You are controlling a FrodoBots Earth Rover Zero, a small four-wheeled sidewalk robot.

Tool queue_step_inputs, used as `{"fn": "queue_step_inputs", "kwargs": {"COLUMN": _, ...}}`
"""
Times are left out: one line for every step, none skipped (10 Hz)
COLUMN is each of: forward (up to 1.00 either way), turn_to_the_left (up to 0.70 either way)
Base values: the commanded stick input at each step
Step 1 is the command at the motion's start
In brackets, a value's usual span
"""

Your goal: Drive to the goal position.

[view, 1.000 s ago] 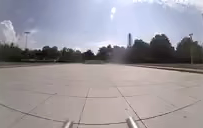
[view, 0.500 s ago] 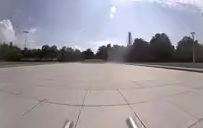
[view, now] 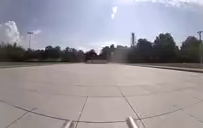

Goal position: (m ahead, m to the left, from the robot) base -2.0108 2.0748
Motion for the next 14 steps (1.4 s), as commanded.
{"fn": "queue_step_inputs", "kwargs": {"forward": 0.70, "turn_to_the_left": 0.03}}
{"fn": "queue_step_inputs", "kwargs": {"forward": 0.70, "turn_to_the_left": 0.03}}
{"fn": "queue_step_inputs", "kwargs": {"forward": 0.70, "turn_to_the_left": 0.02}}
{"fn": "queue_step_inputs", "kwargs": {"forward": 0.70, "turn_to_the_left": 0.02}}
{"fn": "queue_step_inputs", "kwargs": {"forward": 0.70, "turn_to_the_left": 0.03}}
{"fn": "queue_step_inputs", "kwargs": {"forward": 0.70, "turn_to_the_left": 0.03}}
{"fn": "queue_step_inputs", "kwargs": {"forward": 0.70, "turn_to_the_left": 0.02}}
{"fn": "queue_step_inputs", "kwargs": {"forward": 0.70, "turn_to_the_left": 0.02}}
{"fn": "queue_step_inputs", "kwargs": {"forward": 0.70, "turn_to_the_left": 0.03}}
{"fn": "queue_step_inputs", "kwargs": {"forward": 0.70, "turn_to_the_left": 0.02}}
{"fn": "queue_step_inputs", "kwargs": {"forward": 0.70, "turn_to_the_left": 0.02}}
{"fn": "queue_step_inputs", "kwargs": {"forward": 0.70, "turn_to_the_left": 0.02}}
{"fn": "queue_step_inputs", "kwargs": {"forward": 0.70, "turn_to_the_left": 0.02}}
{"fn": "queue_step_inputs", "kwargs": {"forward": 0.70, "turn_to_the_left": 0.02}}
